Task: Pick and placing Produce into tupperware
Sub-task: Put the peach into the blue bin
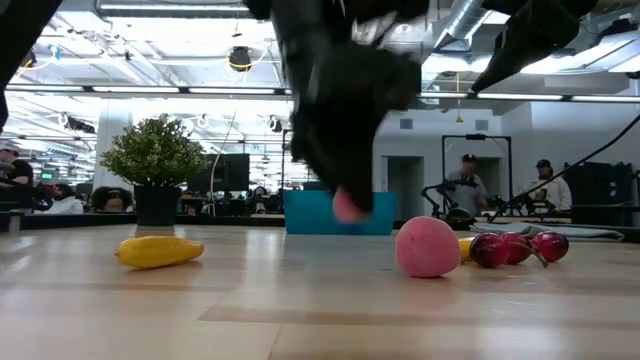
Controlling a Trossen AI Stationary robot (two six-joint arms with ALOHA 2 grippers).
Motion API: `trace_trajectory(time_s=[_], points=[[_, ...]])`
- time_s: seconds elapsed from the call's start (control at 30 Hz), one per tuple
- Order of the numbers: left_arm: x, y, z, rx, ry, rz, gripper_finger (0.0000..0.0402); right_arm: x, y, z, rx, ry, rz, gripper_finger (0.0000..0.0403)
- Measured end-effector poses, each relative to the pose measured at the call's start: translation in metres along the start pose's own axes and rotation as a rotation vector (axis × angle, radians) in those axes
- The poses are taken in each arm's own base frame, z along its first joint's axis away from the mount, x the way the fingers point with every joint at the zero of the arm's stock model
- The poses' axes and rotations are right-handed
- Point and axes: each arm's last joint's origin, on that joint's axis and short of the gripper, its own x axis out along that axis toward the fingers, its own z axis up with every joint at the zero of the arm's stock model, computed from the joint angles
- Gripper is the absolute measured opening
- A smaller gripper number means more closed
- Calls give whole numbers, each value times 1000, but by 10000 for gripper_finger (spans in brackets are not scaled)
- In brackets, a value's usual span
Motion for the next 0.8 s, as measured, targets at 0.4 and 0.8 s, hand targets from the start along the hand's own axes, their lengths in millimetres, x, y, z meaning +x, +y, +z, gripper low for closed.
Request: trace_trajectory(time_s=[0.4, 0.8], points=[[-168, -12, 6, -107, -485, -100, 137, 0, 0, 0, 2, -5, 0, 225], [-315, -45, -20, 223, -1149, -431, 137, 0, 0, 3, 12, -27, -1, 225]])
